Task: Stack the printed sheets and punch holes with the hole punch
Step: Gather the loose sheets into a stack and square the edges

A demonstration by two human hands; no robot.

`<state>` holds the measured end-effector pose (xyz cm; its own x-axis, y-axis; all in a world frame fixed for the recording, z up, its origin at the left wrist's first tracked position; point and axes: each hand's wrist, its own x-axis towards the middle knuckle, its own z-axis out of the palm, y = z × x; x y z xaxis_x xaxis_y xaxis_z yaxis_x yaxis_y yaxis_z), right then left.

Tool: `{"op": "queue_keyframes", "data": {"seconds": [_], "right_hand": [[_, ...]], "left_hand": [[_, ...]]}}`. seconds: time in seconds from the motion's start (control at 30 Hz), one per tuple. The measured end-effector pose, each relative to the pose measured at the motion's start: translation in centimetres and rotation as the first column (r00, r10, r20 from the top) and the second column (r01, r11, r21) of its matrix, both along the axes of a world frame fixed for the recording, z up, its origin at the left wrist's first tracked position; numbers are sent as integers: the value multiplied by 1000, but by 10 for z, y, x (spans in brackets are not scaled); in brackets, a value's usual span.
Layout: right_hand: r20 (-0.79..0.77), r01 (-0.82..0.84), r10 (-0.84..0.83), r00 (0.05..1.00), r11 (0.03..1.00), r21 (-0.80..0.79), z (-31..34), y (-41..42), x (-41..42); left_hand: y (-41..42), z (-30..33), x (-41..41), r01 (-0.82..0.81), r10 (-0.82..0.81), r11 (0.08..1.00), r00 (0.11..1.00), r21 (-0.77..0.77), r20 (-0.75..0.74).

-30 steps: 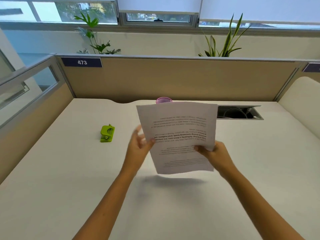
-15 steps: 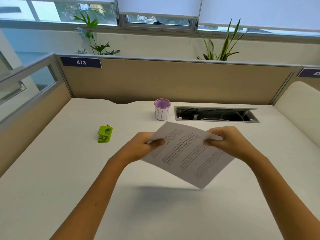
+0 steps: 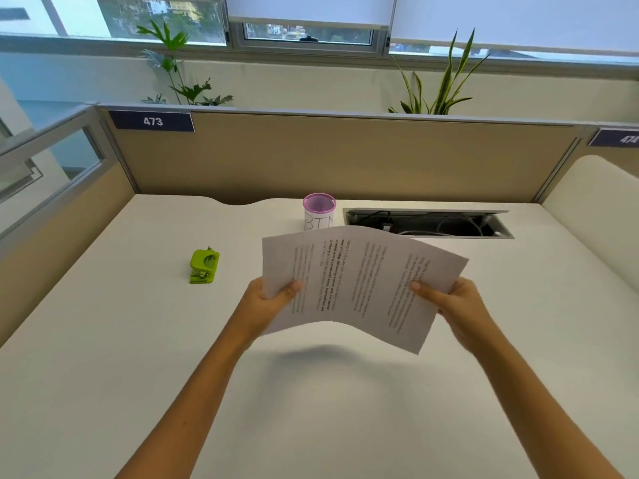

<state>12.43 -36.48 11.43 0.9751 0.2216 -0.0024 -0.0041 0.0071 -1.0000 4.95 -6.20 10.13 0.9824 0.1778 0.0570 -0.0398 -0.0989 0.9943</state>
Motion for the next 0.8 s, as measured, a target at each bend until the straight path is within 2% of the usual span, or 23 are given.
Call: {"op": "queue_keyframes", "data": {"seconds": [0.17,0.37,0.63,0.8], "right_hand": [[5,93,-93,996,993,67,-27,15,-15],[-83,71,-73,994,997,-35,-68,18,-34],[-60,115,-116,991,993,-10,-65,21,-25],[-112,93,-97,989,995,-33,-86,16,-31]], "left_hand": [[-11,-30,-9,-83,83,996,997,-36,-5],[-19,-78,-21,-114,114,993,987,8,-111],[-24,-75,-17,-151,145,987,983,-53,-113],[-29,-87,-23,-221,200,970,962,-101,-185]]}}
